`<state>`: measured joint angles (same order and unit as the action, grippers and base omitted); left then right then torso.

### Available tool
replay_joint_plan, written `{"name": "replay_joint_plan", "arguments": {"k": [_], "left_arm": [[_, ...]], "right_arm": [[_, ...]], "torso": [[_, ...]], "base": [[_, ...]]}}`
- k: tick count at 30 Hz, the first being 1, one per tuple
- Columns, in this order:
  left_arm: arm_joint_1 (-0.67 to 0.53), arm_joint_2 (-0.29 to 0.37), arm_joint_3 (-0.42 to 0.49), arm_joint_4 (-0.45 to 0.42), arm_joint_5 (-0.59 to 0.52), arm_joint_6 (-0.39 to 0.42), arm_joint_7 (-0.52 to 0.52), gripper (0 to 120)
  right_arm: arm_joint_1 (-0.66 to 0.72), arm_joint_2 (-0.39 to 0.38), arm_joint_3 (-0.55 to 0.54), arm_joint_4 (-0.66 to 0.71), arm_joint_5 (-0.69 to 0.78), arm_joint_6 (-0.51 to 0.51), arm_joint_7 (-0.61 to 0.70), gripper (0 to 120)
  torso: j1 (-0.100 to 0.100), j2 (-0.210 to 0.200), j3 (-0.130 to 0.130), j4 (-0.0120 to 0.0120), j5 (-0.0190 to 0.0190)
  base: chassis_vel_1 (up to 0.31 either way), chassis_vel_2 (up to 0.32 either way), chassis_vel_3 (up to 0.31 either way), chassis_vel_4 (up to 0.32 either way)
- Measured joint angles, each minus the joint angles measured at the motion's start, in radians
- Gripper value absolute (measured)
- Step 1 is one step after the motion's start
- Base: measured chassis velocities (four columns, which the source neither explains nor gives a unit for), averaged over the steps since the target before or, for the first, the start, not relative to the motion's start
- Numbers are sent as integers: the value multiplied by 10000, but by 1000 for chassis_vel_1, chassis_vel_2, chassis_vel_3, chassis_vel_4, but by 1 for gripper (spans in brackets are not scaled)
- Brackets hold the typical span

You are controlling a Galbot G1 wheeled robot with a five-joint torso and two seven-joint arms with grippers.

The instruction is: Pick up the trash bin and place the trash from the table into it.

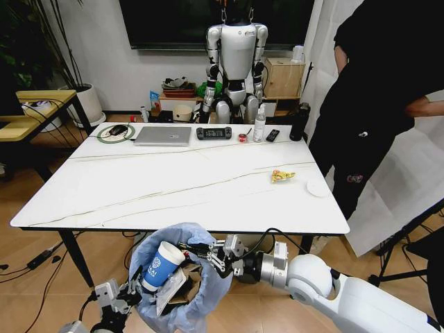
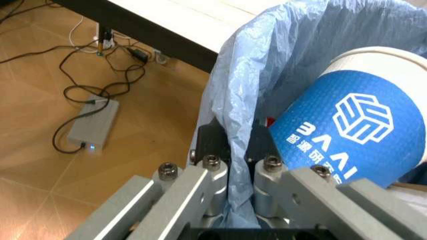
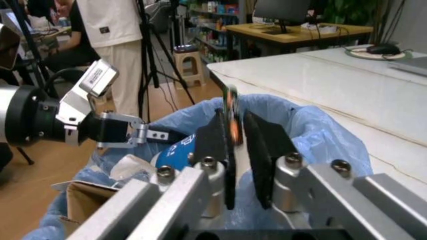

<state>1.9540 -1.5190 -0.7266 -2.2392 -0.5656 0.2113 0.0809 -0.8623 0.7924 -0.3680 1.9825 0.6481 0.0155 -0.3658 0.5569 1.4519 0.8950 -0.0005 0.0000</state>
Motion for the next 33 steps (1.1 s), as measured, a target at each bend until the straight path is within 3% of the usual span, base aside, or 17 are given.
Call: {"name": "replay_joint_plan", "arguments": {"k": [11,15,19,24,26,33], "left_arm": [[-45,-5,-5,69,6,8,0,0],[-41,-13,-1,87,13,9,3,0],[-41,-22,0,87,16,5,9,0],[-2,-30,-14,12,18,-14,25,0],[29,-31,-48,-25,16,-24,33,0],[70,-45,-76,-90,15,-37,45,0]], "right_arm": [[-183,115,261,-19,-33,107,256,49],[40,768,1159,-267,625,-285,1120,66],[635,1450,2043,-1151,1033,-1182,2179,79],[1782,2092,3019,-3762,-31,-1655,2800,98],[2149,2182,3254,-4931,-660,-1696,2814,100],[2728,2102,3334,-7115,-1762,-1452,2121,100]], "torso": [[0,0,0,-2,-2],[0,0,0,1,2],[0,0,0,2,-2],[1,-1,2,3,1],[1,-1,2,1,1],[1,-1,2,1,4]], "base": [[0,0,0,0],[0,0,0,0],[0,0,0,0],[0,0,0,0],[0,0,0,0],[0,0,0,0]]}}
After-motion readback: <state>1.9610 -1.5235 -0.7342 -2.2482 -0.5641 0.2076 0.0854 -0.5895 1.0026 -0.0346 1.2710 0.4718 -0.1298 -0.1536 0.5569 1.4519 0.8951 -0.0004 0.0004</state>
